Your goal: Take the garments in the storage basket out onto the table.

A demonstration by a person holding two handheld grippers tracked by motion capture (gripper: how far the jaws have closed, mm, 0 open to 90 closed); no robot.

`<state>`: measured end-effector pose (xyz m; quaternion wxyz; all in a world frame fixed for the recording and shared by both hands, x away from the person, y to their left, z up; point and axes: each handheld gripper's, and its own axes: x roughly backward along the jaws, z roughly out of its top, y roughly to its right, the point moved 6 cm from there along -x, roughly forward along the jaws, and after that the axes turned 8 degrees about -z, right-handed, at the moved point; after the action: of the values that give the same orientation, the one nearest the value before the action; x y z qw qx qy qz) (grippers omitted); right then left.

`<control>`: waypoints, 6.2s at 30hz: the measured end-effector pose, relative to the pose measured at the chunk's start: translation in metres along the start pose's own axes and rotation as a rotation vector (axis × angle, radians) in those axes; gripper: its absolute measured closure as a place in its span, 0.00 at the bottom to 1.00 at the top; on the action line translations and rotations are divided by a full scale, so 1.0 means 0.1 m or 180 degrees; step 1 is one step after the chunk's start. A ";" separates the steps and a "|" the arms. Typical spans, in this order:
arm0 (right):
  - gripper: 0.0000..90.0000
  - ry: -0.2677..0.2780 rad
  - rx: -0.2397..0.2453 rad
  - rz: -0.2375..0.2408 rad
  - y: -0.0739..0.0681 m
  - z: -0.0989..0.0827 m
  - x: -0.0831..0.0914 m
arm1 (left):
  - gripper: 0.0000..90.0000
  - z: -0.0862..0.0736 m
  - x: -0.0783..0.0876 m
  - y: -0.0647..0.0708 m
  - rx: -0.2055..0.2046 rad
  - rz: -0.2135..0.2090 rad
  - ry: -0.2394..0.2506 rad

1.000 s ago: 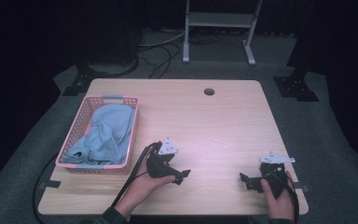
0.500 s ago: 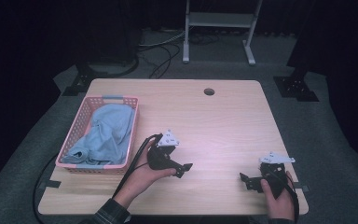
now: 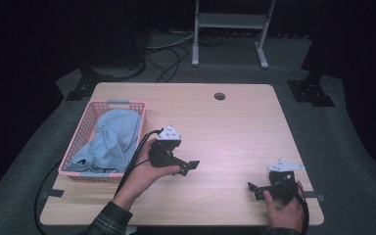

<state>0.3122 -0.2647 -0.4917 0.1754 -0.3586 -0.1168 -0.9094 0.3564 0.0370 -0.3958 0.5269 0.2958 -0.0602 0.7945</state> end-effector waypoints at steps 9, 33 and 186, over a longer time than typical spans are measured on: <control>0.00 0.0002 0.0017 0.0012 0.00 0.00 0.00 | 0.00 0.04 0.20 -0.05 0.0002 -0.0028 0.0074; 0.00 -0.0008 -0.0055 -0.0058 0.04 0.00 -0.01 | 0.00 0.13 0.63 -0.22 0.0044 0.0140 0.0245; 0.00 -0.0011 -0.0081 -0.0082 0.04 0.00 -0.01 | 0.00 -0.78 1.42 -1.92 0.1072 0.1381 0.0108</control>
<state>0.3147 -0.2683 -0.4918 0.1589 -0.3609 -0.1101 -0.9123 0.4541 0.2668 -0.4248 0.2888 0.3460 0.0195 0.8925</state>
